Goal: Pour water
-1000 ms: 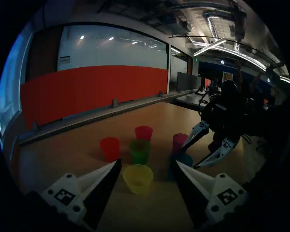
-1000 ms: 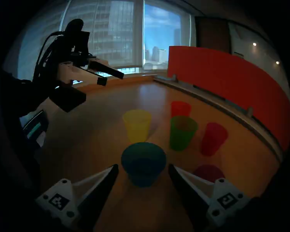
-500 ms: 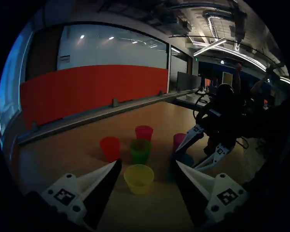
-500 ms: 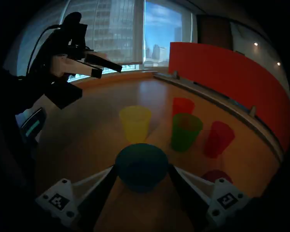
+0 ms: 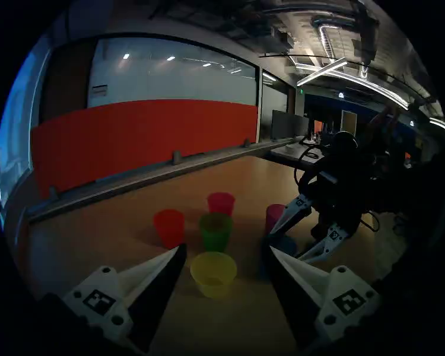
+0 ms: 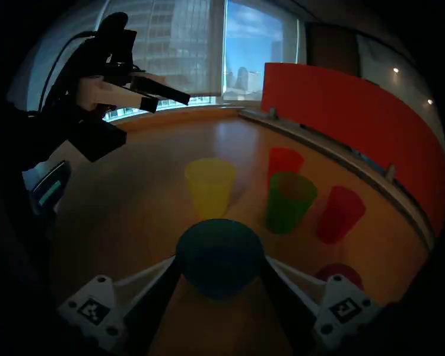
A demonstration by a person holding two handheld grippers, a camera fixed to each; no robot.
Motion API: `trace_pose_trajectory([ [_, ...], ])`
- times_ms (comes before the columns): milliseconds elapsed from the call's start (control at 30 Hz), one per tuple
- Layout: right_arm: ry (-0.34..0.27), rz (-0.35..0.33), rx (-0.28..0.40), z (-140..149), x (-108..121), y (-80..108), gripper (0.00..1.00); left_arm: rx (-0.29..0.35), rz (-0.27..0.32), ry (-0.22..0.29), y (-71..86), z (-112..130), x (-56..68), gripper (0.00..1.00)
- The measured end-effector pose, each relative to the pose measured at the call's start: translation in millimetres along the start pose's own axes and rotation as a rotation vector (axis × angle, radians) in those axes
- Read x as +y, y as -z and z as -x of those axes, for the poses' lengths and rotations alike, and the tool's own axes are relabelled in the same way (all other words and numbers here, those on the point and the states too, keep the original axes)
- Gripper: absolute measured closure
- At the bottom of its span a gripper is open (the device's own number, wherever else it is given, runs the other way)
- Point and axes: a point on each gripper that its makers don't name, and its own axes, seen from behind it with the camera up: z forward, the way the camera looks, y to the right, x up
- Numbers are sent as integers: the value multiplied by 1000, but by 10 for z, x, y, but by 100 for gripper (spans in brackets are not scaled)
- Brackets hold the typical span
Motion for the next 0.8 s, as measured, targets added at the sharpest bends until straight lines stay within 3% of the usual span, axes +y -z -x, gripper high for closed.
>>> trace_pose_trajectory([
  [467,-30,13,33,-85,31,43,10,2,-2,3,6,-1,0,7],
  [800,-41,25,100,-362,40,338,10,-1,-4,-8,-13,-45,40,7],
])
